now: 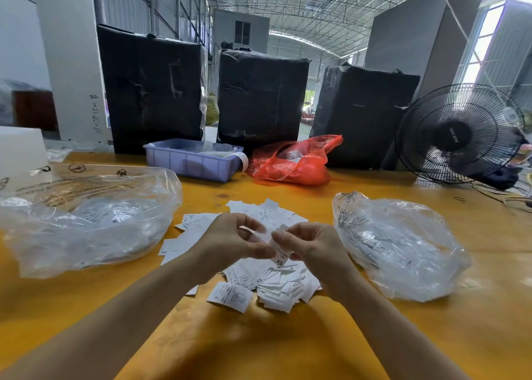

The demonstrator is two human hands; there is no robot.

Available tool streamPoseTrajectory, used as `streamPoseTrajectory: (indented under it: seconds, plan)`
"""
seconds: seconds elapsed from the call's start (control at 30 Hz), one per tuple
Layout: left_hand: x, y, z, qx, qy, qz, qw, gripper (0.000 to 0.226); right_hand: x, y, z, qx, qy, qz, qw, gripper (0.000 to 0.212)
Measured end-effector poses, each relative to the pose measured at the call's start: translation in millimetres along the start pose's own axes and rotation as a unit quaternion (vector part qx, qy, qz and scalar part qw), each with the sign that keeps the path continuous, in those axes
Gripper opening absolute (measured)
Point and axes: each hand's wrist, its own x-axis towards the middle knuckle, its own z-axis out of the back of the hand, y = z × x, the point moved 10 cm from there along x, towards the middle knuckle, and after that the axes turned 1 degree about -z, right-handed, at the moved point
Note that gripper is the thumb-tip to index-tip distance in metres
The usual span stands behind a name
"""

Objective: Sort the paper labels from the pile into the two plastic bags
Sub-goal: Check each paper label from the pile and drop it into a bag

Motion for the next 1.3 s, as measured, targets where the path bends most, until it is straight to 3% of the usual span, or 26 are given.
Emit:
streamPoseTrajectory:
  seconds: [0.17, 0.27, 0.43, 0.5, 0.57, 0.67, 0.77, 0.83, 0.93, 1.0, 1.1, 1.17, 1.23, 1.3]
  plan:
    - [-1.3, 8.9, -0.8, -0.053, 0.021, 0.059, 0.997, 0.02, 2.0, -11.6, 15.7, 0.059, -0.072, -0.05, 0.994, 0.016]
    - [-0.1, 15.6, 8.0, -0.146, -0.027, 0.087, 0.985, 0.01, 2.0, -15.9, 22.7, 0.053, -0.093, -0.067, 0.992, 0.021]
    - [2.7, 16.4, 16.9, -0.264, -0.097, 0.075, 0.957, 0.003, -1.8, -20.2, -14.0, -0.036, 0.061, -0.083, 0.994, 0.021]
    - [3.3, 13.1, 17.3, -0.243, -0.096, 0.057, 0.964, 0.004, -2.2, -16.3, -16.5, -0.036, 0.057, -0.074, 0.995, 0.036]
    - [3.6, 8.4, 19.7, -0.159, -0.094, 0.027, 0.982, 0.008, 0.0, -7.9, -4.1, -0.044, 0.006, -0.047, 0.998, 0.05]
    - [3.8, 0.1, 18.6, -0.021, -0.079, -0.016, 0.997, 0.013, 0.6, 2.9, 13.2, -0.05, -0.048, 0.002, 0.998, 0.047]
    - [3.8, -3.1, 8.7, 0.029, -0.033, -0.028, 0.999, 0.015, 0.7, -2.9, 3.1, -0.032, 0.0, -0.019, 0.999, 0.052]
    - [2.1, -6.2, 4.8, 0.052, -0.018, -0.04, 0.998, 0.021, -0.6, -6.2, -5.7, -0.029, 0.029, -0.026, 0.999, 0.038]
    - [0.9, -4.9, 4.4, 0.046, -0.029, -0.028, 0.998, 0.035, -0.2, -7.7, -2.7, -0.003, 0.011, -0.022, 1.0, 0.013]
    - [0.6, 1.6, 2.8, 0.001, -0.03, 0.009, 0.999, 0.034, 0.8, -11.4, 2.1, 0.022, -0.012, -0.03, 0.999, 0.013]
    - [0.0, 9.8, -2.1, -0.103, -0.022, 0.052, 0.993, 0.014, 0.6, -12.8, 4.7, 0.031, -0.031, -0.039, 0.998, 0.018]
    - [0.0, 12.2, 0.6, -0.126, -0.034, 0.059, 0.99, 0.011, -0.3, -4.4, 10.6, 0.015, -0.059, -0.006, 0.998, 0.018]
    - [0.7, 13.6, 3.6, -0.115, -0.043, 0.061, 0.991, 0.014, -2.1, 9.7, 23.9, 0.009, -0.11, 0.048, 0.993, 0.004]
    - [0.8, 15.7, 3.8, -0.107, -0.044, 0.071, 0.991, 0.011, -4.2, 15.1, 37.3, 0.041, -0.157, 0.076, 0.984, 0.027]
